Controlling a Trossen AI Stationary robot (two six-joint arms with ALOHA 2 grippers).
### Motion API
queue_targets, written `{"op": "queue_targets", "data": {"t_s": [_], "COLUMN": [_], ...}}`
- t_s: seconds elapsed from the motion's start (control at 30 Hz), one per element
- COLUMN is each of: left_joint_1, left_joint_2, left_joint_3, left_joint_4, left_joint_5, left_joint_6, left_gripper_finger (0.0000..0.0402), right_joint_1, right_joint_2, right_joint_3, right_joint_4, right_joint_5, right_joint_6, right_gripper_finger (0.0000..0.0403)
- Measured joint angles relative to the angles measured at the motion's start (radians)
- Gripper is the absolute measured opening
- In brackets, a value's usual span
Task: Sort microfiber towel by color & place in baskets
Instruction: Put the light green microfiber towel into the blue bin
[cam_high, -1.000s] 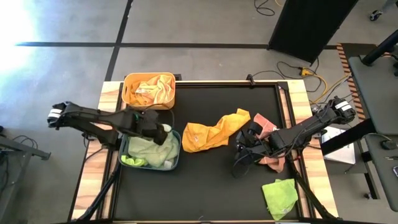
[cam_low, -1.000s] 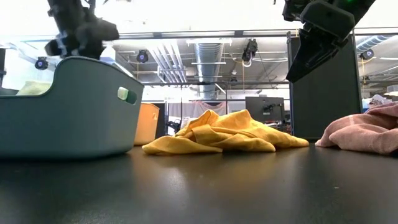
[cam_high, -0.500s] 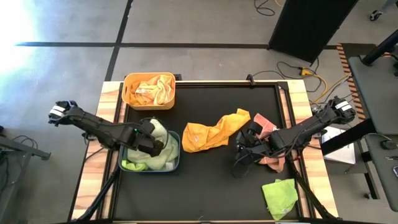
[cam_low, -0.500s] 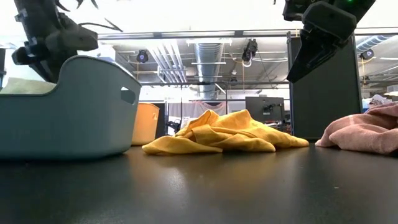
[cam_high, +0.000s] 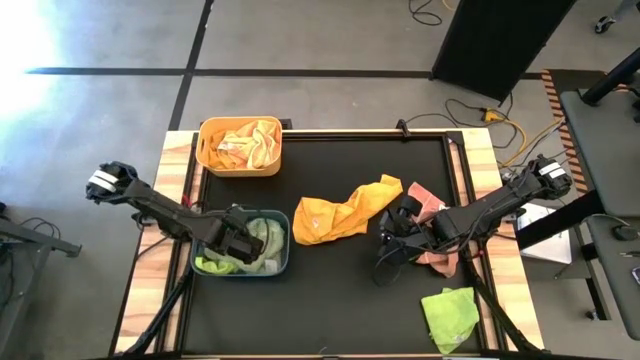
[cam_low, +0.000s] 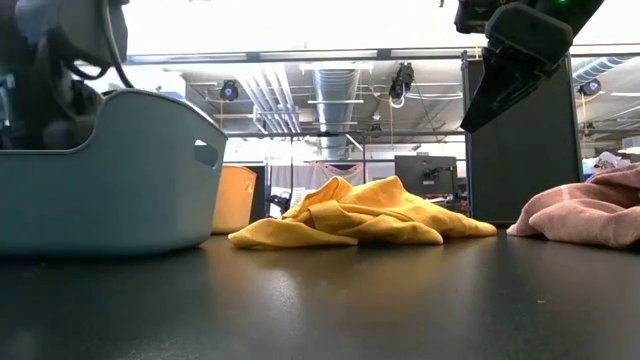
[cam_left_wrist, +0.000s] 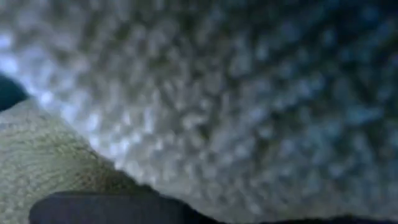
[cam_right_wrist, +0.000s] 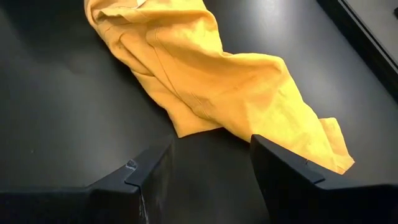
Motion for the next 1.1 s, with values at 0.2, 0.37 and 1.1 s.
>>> {"op": "queue_targets", "data": {"t_s": [0.2, 0.37, 1.1], "left_joint_1": [0.083, 0.181, 0.118], "left_joint_2": [-0.001, -0.035, -0.055], "left_joint_3": [-0.052, -0.066, 0.406], "left_joint_4": [-0.025, -0.038, -0.571], "left_joint_5": [-0.134, -0.190, 0.136], "left_joint_6": [-0.006, 0.098, 0.721], "left_gripper_finger": [0.0038, 0.0038, 0.0203], "right_joint_1": [0.000, -0.001, 0.000], "right_joint_2": [0.000, 0.000, 0.000], "right_joint_3": [0.000, 0.000, 0.000], "right_joint_4": [0.003, 0.004, -0.001], "right_joint_5": [0.003, 0.026, 0.017], "right_joint_6": [0.000, 0.003, 0.018], "right_gripper_finger": [0.0203, 0.0203, 0.0203]}}
